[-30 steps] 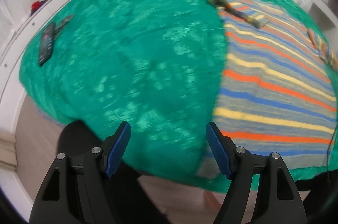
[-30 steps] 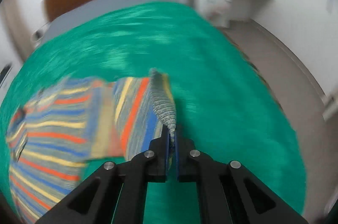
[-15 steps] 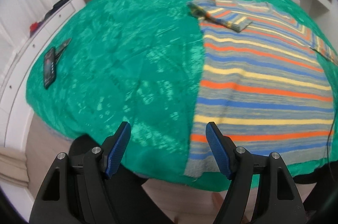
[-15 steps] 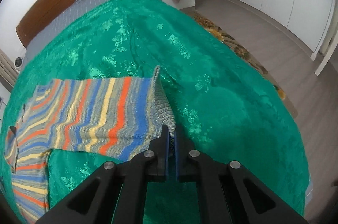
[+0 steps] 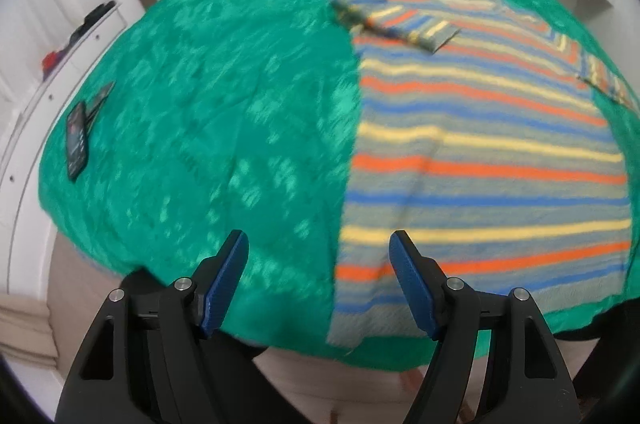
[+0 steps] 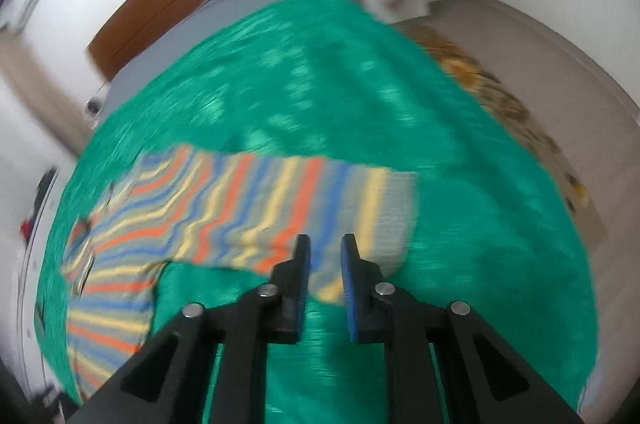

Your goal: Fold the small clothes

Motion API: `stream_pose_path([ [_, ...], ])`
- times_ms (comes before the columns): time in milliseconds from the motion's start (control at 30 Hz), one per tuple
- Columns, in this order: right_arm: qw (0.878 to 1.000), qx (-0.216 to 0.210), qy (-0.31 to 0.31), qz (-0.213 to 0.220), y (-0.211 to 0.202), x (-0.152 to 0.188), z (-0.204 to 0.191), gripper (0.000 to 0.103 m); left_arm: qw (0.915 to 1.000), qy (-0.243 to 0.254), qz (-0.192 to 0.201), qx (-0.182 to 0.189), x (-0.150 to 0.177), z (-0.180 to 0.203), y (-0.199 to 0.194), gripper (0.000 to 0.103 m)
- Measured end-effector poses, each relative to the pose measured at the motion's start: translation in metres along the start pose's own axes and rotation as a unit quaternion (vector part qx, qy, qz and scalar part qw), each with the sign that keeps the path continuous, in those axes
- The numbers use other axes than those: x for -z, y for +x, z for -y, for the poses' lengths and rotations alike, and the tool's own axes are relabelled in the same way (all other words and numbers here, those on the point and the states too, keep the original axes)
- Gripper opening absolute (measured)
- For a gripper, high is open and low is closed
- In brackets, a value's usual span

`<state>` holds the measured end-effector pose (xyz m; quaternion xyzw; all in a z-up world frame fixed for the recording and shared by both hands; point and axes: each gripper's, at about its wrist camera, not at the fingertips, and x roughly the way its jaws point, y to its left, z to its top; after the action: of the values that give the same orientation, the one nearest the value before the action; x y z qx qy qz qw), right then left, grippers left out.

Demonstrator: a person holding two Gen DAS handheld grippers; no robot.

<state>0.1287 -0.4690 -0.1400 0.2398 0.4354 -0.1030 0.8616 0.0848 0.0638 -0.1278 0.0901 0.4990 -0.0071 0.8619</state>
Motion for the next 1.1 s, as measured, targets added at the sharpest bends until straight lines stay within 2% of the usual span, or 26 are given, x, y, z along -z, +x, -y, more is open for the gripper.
stream_pose_path([
  [33,1.0,0.014,-0.006,-0.019,0.01,0.004,-0.001,0.029,1.0,0.003,0.006,0.005,-0.007,0.002,-0.004,0.075],
  [100,0.997,0.052,-0.003,-0.051,0.026,0.015,0.006,0.026,0.9995,0.014,0.027,0.009,-0.024,0.002,-0.017,0.079],
  [167,0.996,0.083,0.003,-0.031,0.016,0.025,0.015,0.02,0.9984,0.025,0.05,0.005,-0.039,-0.001,-0.027,0.085],
  [200,0.993,0.115,0.001,-0.023,0.008,0.029,0.015,0.022,0.9973,0.036,0.064,0.002,-0.05,-0.002,-0.031,0.087],
  [267,0.99,0.139,-0.001,0.003,-0.012,0.037,0.011,0.025,0.9948,0.063,0.079,0.004,-0.068,0.004,-0.033,0.089],
  [300,0.991,0.131,-0.001,0.021,-0.023,0.043,0.008,0.028,0.9926,0.09,0.082,0.011,-0.08,0.013,-0.029,0.091],
  [333,0.992,0.119,0.002,0.033,-0.033,0.05,0.004,0.035,0.9892,0.119,0.084,0.019,-0.091,0.024,-0.023,0.091],
  [367,0.993,0.107,0.003,0.044,-0.042,0.058,-0.001,0.039,0.9828,0.158,0.094,0.02,-0.104,0.042,-0.013,0.091],
  [433,0.994,0.086,-0.001,0.06,-0.053,0.076,-0.014,0.047,0.9728,0.204,0.109,0.016,-0.121,0.068,0.006,0.091],
  [533,0.996,0.061,-0.021,0.065,-0.057,0.102,-0.039,0.048,0.9599,0.263,0.092,0.035,-0.147,0.105,0.048,0.091],
  [600,0.995,0.055,-0.034,0.072,-0.06,0.119,-0.055,0.048,0.9545,0.289,0.071,0.026,-0.159,0.123,0.082,0.091],
  [667,0.994,0.055,-0.04,0.086,-0.063,0.133,-0.068,0.048,0.9533,0.299,0.043,0.017,-0.168,0.132,0.117,0.09],
  [767,0.992,0.048,-0.037,0.108,-0.071,0.155,-0.081,0.052,0.9605,0.274,0.017,0.043,-0.176,0.125,0.141,0.086],
  [833,0.991,0.046,-0.04,0.12,-0.079,0.167,-0.082,0.054,0.9667,0.241,0.003,0.087,-0.182,0.115,0.145,0.067],
  [900,0.989,0.052,-0.052,0.131,-0.084,0.178,-0.088,0.057,0.9687,0.212,-0.016,0.127,-0.189,0.105,0.145,0.012],
  [933,0.988,0.053,-0.056,0.134,-0.083,0.179,-0.089,0.058,0.9698,0.205,-0.019,0.131,-0.19,0.102,0.144,0.006],
  [1033,0.986,0.054,-0.059,0.147,-0.089,0.182,-0.092,0.059,0.9739,0.164,-0.011,0.157,-0.201,0.082,0.132,0.005],
  [1100,0.985,0.052,-0.056,0.154,-0.09,0.181,-0.09,0.06,0.9784,0.114,0.011,0.172,-0.212,0.057,0.119,0.005],
])
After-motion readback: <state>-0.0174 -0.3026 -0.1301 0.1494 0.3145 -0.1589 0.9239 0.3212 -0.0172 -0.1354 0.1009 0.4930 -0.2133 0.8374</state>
